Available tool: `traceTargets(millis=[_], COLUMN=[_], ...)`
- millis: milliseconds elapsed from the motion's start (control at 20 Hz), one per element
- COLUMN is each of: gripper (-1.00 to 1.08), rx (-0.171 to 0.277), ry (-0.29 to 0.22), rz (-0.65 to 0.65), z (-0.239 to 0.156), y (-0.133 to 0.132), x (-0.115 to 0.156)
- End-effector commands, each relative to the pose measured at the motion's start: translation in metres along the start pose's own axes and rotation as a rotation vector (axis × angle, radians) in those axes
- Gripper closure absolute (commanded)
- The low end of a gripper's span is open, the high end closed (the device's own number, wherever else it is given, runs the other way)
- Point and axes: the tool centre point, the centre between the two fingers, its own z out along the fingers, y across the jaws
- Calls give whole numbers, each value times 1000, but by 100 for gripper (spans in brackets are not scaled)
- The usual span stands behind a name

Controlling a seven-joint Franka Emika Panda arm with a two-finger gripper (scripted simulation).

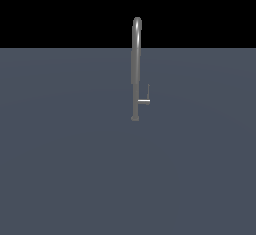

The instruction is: Turn on the faucet by rotating a designated handle.

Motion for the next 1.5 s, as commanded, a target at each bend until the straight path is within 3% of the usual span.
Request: traceTargets(millis=[0,350,700,1050,1450], gripper=[108,108,108,108,108], rx=[40,119,163,170,139], ry=[-26,-93,-148,-185,-196], rz=[64,262,474,692,926], z=[0,13,41,82,133], y=[10,45,92,150,221], x=[24,94,162,223,277])
